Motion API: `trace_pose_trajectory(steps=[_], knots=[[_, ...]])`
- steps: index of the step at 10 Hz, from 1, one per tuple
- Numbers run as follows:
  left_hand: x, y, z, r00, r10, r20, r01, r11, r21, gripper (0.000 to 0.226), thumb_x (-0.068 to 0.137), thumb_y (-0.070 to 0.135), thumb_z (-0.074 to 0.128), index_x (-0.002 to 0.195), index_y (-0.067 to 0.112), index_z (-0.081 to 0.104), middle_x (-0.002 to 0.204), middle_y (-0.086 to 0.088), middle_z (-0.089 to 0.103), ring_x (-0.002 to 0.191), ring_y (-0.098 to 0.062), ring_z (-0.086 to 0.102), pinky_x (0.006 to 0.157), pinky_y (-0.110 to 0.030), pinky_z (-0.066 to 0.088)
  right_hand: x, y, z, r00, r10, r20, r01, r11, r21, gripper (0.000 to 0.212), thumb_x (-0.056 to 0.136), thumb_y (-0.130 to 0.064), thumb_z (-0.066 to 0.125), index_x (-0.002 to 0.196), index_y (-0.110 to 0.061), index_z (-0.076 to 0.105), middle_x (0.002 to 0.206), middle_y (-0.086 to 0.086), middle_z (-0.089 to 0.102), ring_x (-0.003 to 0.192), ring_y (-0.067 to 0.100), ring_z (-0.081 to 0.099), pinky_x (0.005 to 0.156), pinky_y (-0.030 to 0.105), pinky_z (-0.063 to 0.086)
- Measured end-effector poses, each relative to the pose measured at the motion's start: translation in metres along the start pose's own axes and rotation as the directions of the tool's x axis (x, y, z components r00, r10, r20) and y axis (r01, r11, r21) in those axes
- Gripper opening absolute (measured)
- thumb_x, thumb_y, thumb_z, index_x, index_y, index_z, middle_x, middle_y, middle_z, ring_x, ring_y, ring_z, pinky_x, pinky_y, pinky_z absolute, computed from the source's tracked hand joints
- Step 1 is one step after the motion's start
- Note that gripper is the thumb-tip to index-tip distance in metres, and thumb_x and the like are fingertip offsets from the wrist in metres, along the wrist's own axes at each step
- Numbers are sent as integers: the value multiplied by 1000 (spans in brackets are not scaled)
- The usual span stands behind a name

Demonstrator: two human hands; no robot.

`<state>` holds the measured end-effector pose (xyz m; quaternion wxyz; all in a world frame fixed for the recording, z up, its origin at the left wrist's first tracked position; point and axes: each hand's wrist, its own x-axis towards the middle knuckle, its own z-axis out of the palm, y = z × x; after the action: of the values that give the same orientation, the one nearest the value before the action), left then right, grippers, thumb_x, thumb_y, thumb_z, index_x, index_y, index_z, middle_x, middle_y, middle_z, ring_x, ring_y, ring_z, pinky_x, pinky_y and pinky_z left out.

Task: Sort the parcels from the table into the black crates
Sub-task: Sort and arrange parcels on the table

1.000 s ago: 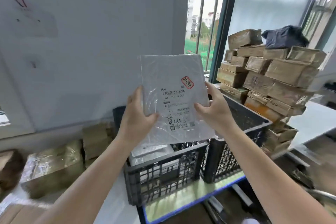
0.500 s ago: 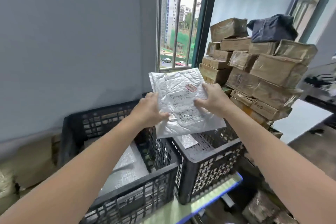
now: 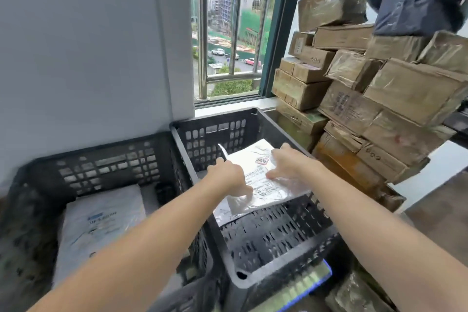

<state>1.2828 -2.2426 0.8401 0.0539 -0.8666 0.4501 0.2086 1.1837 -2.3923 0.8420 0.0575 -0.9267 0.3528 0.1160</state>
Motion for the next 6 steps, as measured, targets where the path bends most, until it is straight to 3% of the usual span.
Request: trace_pose_trajectory(steps=[1, 2, 3, 5, 6], knots=[[37, 2, 18, 988, -115, 106, 113, 993, 24, 56, 91, 64, 50, 114, 13, 60, 135, -13, 47, 130, -32, 32, 94, -45, 39, 43, 5, 32, 996, -74, 54, 74, 997, 6, 57, 85, -51, 70, 123, -11, 51, 131, 14, 41, 79, 21, 59, 74, 34, 51], [70, -3, 38, 962, -216, 169, 205, 975, 81, 67, 91, 65, 51, 132, 12, 57, 147, -16, 39, 141, -36, 23, 107, -51, 33, 82, 5, 64, 989, -134, 55, 130, 989, 76, 65, 78, -47, 73, 126, -14, 46, 130, 14, 42, 101, 32, 58, 72, 36, 44], [94, -9, 58, 935, -301, 186, 278, 951, 139, 67, 92, 64, 49, 135, 12, 55, 149, -17, 37, 141, -37, 25, 110, -53, 30, 116, -2, 90, 975, -196, 104, 186, 978, 98, 66, 73, -46, 74, 123, -14, 46, 128, 14, 44, 103, 34, 57, 70, 37, 43], [131, -14, 93, 855, -430, 289, 391, 902, 185, 76, 97, 54, 49, 151, 4, 30, 158, -24, 21, 143, -40, 25, 111, -52, 35, 162, -11, 149, 950, -253, 182, 229, 963, 145, 67, 78, -39, 74, 129, -12, 39, 130, 12, 44, 107, 32, 56, 73, 35, 41], [148, -21, 110, 838, -475, 268, 445, 880, 167, 80, 100, 46, 49, 155, 0, 13, 162, -26, 4, 149, -42, 7, 114, -55, 32, 177, -16, 173, 950, -258, 179, 221, 954, 201, 65, 86, -33, 70, 135, -9, 36, 137, 12, 41, 114, 33, 54, 79, 36, 43]])
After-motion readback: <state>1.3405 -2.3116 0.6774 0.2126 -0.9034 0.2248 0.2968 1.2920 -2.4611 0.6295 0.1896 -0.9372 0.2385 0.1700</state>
